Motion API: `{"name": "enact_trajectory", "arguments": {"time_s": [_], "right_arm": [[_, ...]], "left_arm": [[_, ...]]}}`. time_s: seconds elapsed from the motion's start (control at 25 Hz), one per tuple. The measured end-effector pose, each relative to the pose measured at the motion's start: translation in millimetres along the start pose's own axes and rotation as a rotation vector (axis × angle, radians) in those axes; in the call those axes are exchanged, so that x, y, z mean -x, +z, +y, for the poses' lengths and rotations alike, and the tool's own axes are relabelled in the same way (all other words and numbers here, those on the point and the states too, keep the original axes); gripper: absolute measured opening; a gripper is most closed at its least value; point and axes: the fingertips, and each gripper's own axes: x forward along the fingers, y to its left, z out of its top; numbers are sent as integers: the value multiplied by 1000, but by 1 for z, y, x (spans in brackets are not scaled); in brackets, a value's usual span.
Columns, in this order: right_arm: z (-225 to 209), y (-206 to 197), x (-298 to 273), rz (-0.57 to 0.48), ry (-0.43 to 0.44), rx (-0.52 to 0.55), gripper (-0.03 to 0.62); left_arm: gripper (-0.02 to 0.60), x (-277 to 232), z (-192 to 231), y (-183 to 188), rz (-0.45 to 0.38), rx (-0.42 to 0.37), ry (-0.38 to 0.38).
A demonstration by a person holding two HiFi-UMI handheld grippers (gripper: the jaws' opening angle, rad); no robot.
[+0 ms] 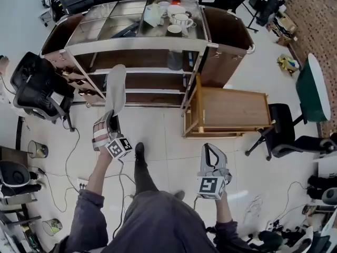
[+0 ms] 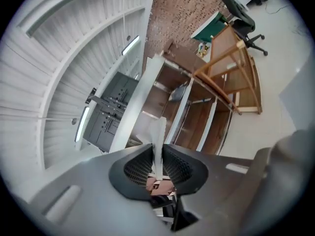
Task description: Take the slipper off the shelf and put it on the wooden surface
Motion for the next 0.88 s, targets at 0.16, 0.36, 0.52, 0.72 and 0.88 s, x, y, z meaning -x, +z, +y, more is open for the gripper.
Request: {"name": "enact_trajectory", "arguments": {"time_s": [0.16,0.36,0.52,0.72,0.88], "right_arm": [[-43,-45,79,-13,-30,1,9],[-92,-93,141,-8,-104,-42,8],[-125,-117,173,-5,-166,-74,3],[-166,-155,189,22,-207,-108,3],[-190,-184,179,46,-191,-125,3]], "left_arm": [[80,112,-52,96,-83,31,-53],[80,178,-104,208,-205,31,-126],[80,198,-123,276,-267,31,-152],[80,208,-154,338,-318,7,-186],[80,181,-197,372,-288,-12,-243]]}}
